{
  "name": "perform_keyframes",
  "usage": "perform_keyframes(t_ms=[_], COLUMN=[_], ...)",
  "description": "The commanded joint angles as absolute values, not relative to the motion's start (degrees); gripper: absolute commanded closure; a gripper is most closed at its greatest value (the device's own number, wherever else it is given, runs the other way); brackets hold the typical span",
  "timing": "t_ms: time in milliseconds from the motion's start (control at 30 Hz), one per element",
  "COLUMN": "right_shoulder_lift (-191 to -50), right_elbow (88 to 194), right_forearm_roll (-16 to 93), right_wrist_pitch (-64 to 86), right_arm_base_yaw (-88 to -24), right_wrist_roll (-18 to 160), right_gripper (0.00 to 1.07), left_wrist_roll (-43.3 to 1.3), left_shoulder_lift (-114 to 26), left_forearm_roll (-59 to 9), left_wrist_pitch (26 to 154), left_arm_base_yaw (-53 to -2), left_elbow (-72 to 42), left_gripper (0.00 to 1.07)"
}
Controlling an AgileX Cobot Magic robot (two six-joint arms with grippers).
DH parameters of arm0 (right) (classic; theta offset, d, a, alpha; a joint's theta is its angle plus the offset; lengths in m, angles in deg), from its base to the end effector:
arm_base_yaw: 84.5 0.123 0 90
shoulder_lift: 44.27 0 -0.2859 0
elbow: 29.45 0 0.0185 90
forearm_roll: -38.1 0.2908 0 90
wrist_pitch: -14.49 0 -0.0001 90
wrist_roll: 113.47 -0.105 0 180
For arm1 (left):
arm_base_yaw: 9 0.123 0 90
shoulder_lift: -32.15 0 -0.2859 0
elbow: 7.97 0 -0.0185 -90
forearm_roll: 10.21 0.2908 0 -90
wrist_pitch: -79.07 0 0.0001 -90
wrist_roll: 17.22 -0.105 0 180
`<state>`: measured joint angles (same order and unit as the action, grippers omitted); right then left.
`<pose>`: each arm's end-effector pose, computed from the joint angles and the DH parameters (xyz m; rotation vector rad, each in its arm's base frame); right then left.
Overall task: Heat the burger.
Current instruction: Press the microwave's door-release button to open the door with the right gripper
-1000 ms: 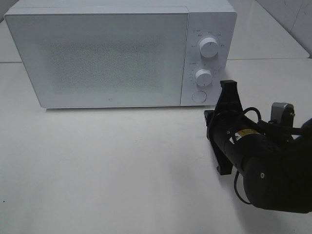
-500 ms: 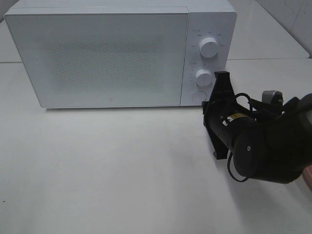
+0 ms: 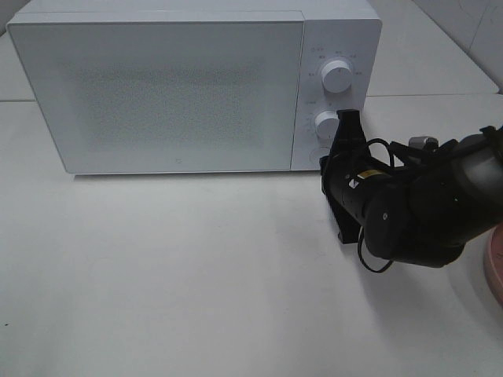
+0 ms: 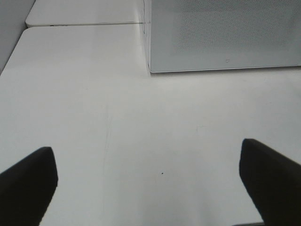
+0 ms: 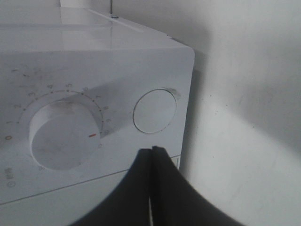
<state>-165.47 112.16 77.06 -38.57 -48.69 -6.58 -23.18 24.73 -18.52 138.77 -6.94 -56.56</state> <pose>0.3147 0.1620 0.0650 1.3757 1.5491 1.0210 0.0417 -0.0116 0.2930 0.0740 2.0108 -0.0837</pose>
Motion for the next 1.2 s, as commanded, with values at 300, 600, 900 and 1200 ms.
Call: perform_keyframes(t_ms=[300,600,900,1200], right_shoulder_lift=[-169.2,-171.5,-171.5,-171.5], right_elbow=[117.0,119.8,120.2,121.1], right_forearm_roll=[70.2,69.6,69.3,69.7], right_wrist_pitch=[-36.2,-36.0,-35.6,-35.1], right_arm_base_yaw=[-53.1,-54.1,-55.2,-55.2], right_wrist_roll=[-9.0,-9.8,-9.0,-9.2], right_gripper=[1.07,1.07,1.07,1.07], left_wrist_roll=[-23.2,-23.2,-23.2,-23.2], left_shoulder_lift=[26.1,26.1,26.1,26.1], left_forearm_roll=[-18.6,-18.6,-18.6,-18.6], left_wrist_pitch=[138.6,138.6,138.6,138.6], left_arm_base_yaw=[-7.2,-7.2,-7.2,-7.2], left_elbow=[-56.7,-56.7,-56.7,-56.7], left_gripper=[0.06,0.06,0.06,0.06])
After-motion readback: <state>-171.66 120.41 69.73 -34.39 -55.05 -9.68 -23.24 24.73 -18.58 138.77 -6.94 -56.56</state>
